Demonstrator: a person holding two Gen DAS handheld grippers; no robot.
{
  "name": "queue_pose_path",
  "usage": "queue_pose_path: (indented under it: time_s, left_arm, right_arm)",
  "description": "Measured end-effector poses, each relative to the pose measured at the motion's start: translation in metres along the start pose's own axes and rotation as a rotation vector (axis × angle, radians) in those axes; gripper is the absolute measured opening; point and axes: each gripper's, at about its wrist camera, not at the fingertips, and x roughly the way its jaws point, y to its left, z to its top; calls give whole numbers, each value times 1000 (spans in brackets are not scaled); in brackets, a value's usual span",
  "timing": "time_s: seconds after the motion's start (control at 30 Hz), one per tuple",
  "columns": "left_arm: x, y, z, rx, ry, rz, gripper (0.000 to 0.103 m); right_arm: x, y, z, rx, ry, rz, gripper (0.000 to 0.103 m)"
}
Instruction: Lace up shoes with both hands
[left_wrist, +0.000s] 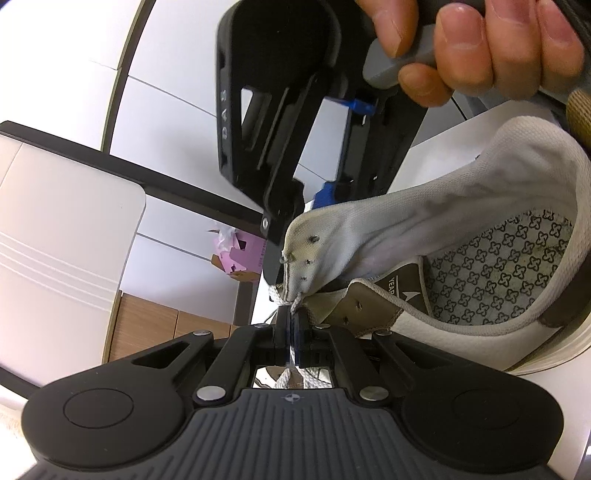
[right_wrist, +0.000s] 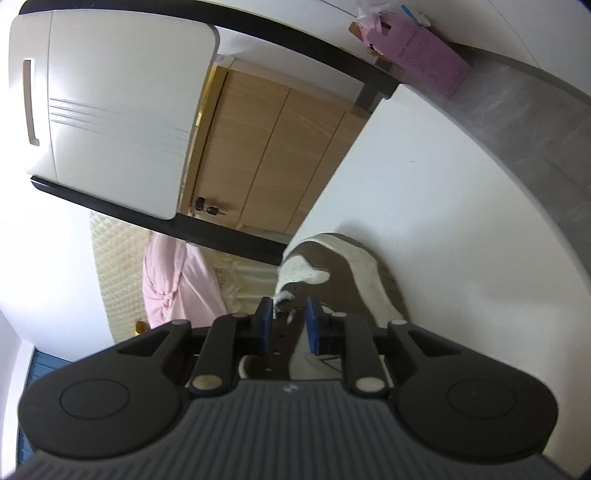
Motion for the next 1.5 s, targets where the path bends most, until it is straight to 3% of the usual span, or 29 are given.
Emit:
queue_pose_path:
  time_s: [0.17,0.23,0.37,0.5,0.53,0.6,0.7,0.8,0.93,1.0,1.03,1.1,1.17,1.33,1.5]
  left_arm:
    - [9,5,6,-36,-1,10,3]
    - [13,9,7,-75,1,18,3]
    - [12,17,7,-144,17,44,7]
    - [7,26,4,-209,30,66,35]
    - [2,28,-5,-224,38,77,46]
    - [-20,31,-31,-265,56,82,52]
    - [-39,43,-38,-400,72,72,52]
    - [-85,45,-85,-633,55,3,52]
    - [-97,49,-95,-956,83,-91,51]
    - [-81,42,-105,-1004,118,-93,50]
    - [-64,24,-94,-1025,133,-80,47]
    - [-60,25,-84,-1072,160,-56,38]
    - [-76,33,-84,-1107,203,-6,21]
    - [-95,25,-71,-1066,278,84,13]
    - [-95,23,-62,-1084,281,93,13]
  right_arm:
    - [0,6,-5,-75,-26,-30,9]
    - [-1,5,-7,-73,-44,-26,3]
    - [-2,-1,-10,-33,-73,-10,2]
    - [-1,-1,-15,-19,-82,7,2]
    - [-1,-2,-16,-12,-85,8,2]
    - [-1,-3,-16,0,-93,10,2]
    - [-3,-4,-18,17,-111,11,2]
    - [-1,-5,-21,33,-109,14,3]
    - [2,-2,-22,21,-93,15,3]
    - [2,-2,-23,14,-89,14,3]
    - [3,0,-24,2,-86,11,3]
    - [6,3,-26,-20,-76,7,3]
    - [9,6,-29,-34,-56,10,3]
    - [15,13,-30,-70,-32,13,3]
    - [-2,12,-16,-64,-137,-2,2]
